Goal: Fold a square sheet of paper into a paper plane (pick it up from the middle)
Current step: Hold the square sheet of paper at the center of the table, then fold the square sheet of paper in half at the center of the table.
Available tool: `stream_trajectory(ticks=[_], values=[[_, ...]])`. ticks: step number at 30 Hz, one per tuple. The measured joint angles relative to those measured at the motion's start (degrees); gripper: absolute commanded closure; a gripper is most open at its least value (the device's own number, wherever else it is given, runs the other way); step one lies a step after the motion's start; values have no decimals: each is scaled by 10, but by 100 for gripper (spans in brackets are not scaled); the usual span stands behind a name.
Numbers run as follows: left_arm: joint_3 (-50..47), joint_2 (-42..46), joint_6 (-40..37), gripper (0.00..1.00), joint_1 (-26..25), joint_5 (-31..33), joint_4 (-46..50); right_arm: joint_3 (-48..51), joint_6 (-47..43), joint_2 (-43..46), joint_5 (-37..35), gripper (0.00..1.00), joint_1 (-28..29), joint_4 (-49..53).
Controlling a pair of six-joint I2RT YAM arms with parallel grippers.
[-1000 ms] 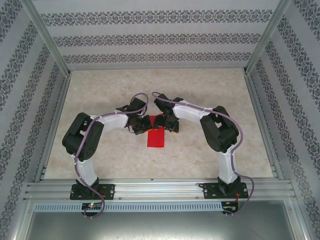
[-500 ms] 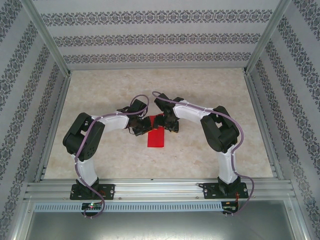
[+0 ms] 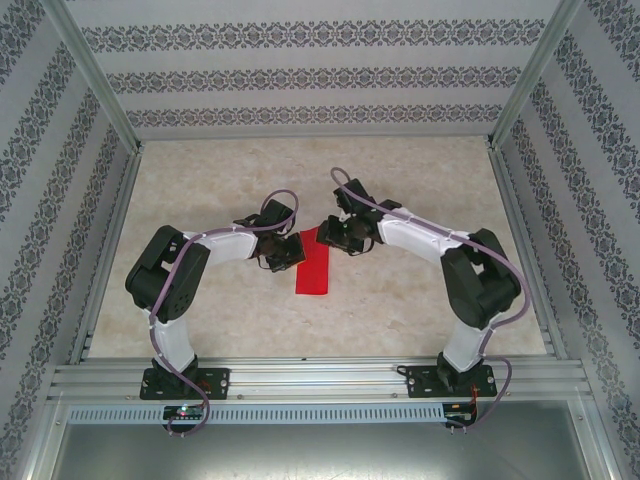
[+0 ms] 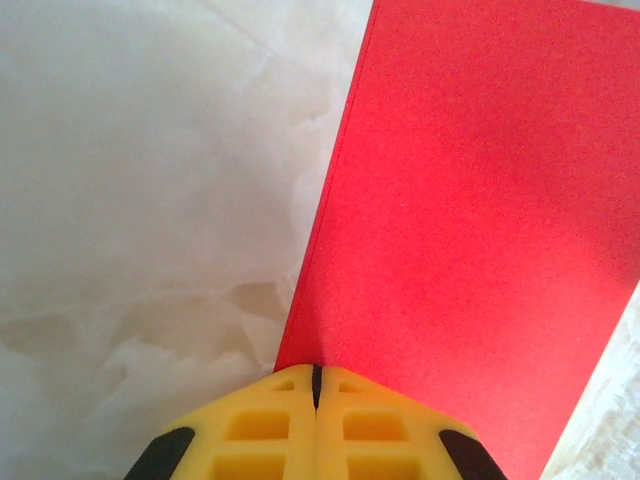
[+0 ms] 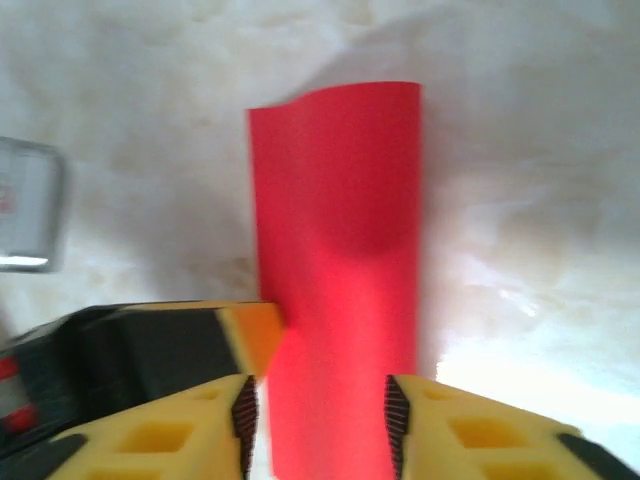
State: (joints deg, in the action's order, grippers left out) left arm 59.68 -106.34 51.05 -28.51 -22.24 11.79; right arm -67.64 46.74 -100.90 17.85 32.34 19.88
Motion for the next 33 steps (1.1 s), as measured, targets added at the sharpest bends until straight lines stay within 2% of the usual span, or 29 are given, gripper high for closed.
stream_trajectory(ticks=[3,5,16,33], values=[[0,0,0,100,0,0,0,33,15,0,51,96,-2,-68],[0,0,0,100,0,0,0,44,23,-9,78,100,-2,-94],[0,0,0,100,0,0,0,73,26,-54,132,100,-12,-156],[-1,0,0,100,0,0,0,136,18,-80,164,98,-44,-228]])
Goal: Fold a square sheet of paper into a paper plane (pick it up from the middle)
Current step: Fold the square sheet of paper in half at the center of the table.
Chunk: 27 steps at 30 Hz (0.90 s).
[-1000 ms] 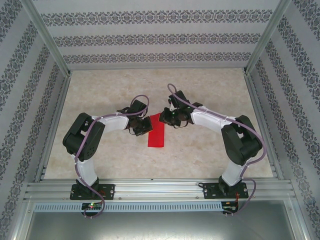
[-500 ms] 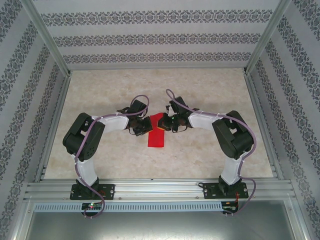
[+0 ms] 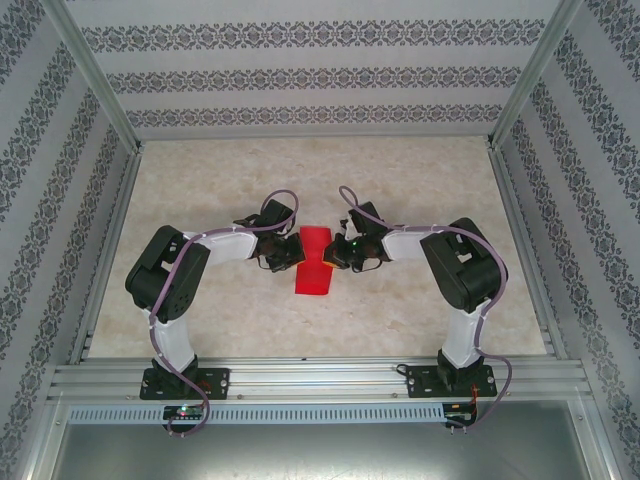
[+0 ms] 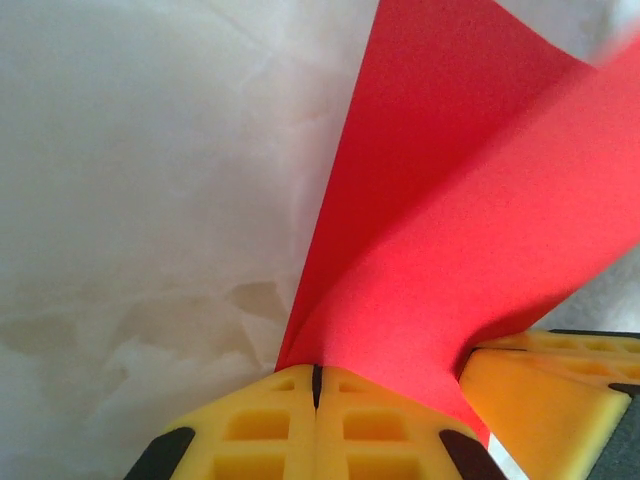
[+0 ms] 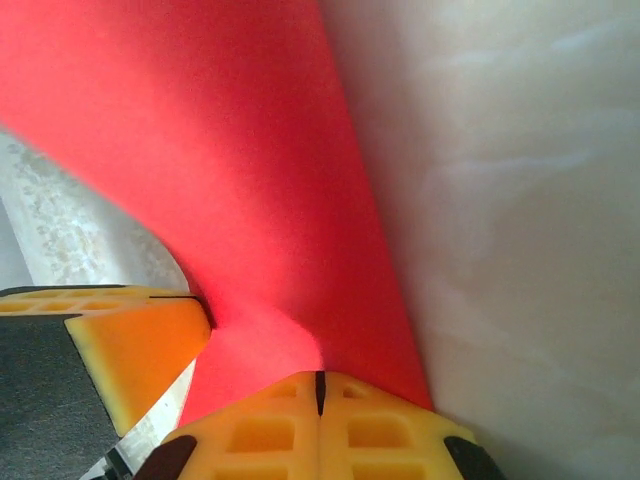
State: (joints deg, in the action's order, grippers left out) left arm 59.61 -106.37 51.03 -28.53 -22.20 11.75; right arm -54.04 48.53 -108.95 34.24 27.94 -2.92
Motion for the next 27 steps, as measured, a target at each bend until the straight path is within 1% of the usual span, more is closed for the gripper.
stream_trajectory(ticks=[10,17,22,27], values=[[0,0,0,100,0,0,0,11,-39,14,-7,97,-1,1],[0,0,0,100,0,0,0,26,-40,53,17,97,8,-7],[0,0,0,100,0,0,0,38,-40,44,30,98,22,-22],[0,0,0,100,0,0,-1,65,-43,31,35,98,22,-41]])
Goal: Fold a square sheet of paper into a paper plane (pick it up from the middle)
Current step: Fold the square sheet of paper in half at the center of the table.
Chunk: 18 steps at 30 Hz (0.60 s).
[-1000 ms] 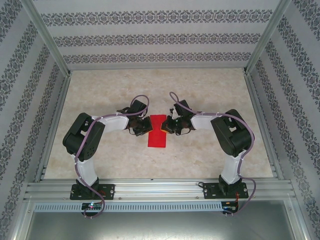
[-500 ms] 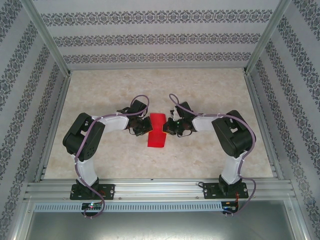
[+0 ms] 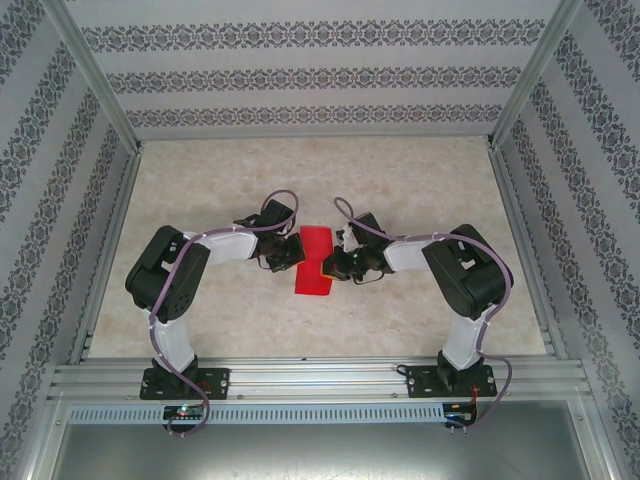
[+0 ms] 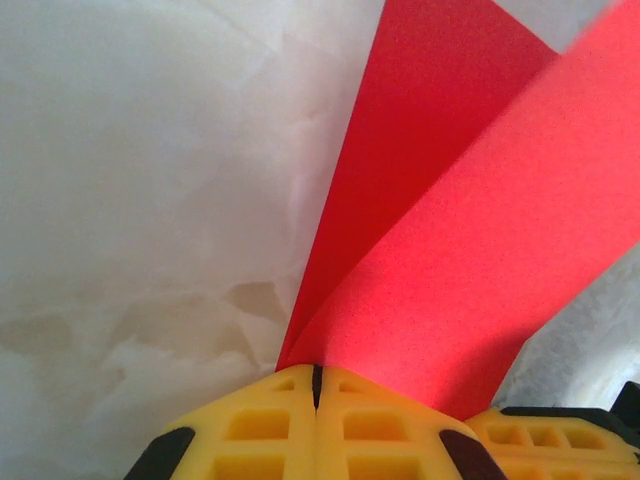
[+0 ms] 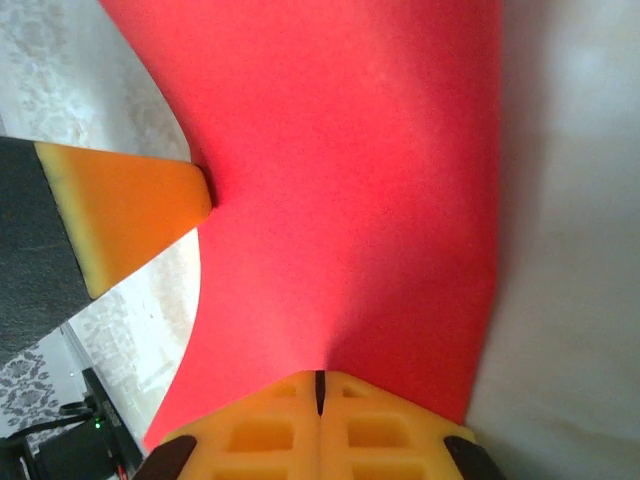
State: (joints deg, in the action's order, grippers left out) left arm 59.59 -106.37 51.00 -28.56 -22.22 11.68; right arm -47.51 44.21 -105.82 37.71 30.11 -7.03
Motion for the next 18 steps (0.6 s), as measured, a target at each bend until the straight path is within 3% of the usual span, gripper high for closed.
stream_trajectory(ticks=[18], values=[[-1,0,-2,100,0,0,-2,52,-2,50,23,98,11,-52]])
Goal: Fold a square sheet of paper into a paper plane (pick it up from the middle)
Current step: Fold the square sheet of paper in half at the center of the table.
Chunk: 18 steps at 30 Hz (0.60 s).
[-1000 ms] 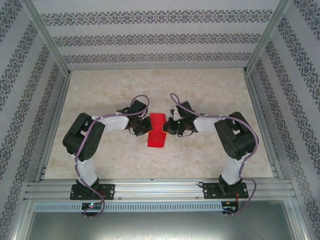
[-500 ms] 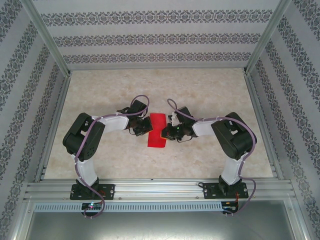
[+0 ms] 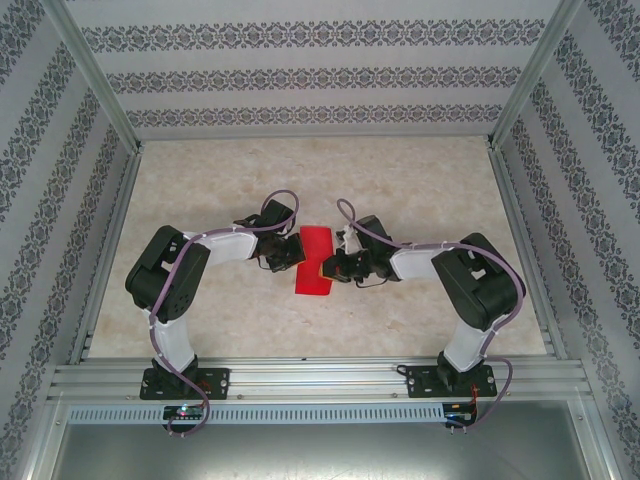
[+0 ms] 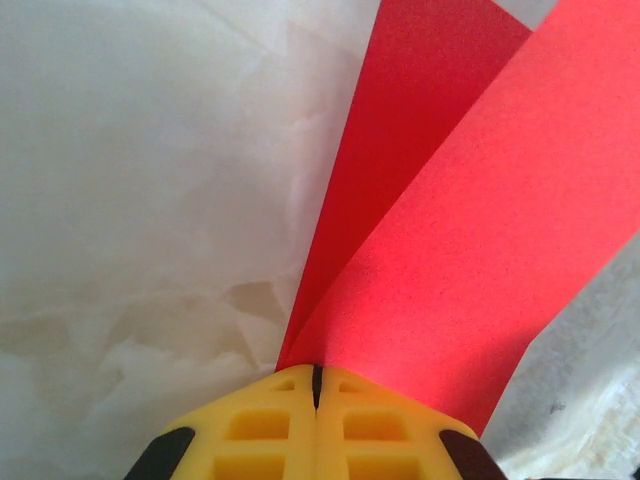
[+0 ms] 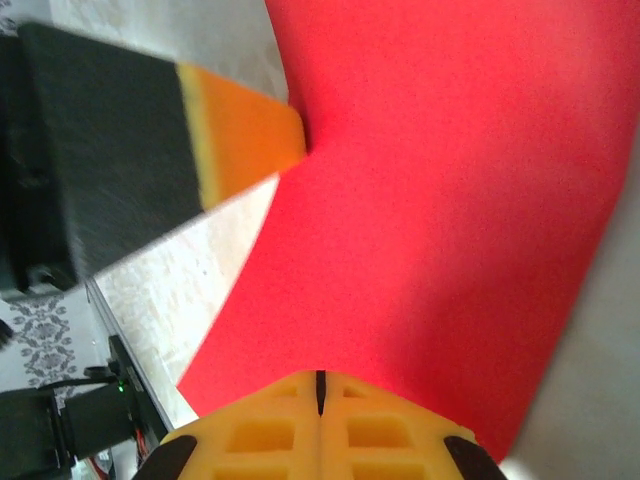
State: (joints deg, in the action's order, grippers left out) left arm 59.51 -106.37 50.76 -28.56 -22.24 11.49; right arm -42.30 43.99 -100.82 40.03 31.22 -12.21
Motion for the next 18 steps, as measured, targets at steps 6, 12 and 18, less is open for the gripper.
stream_trajectory(ticks=[6,12,18], values=[[0,0,-2,100,0,0,0,20,-3,-16,3,98,8,-5],[0,0,-2,100,0,0,0,24,-5,-1,1,98,8,6],[0,0,-2,100,0,0,0,40,-5,30,7,98,10,-5]])
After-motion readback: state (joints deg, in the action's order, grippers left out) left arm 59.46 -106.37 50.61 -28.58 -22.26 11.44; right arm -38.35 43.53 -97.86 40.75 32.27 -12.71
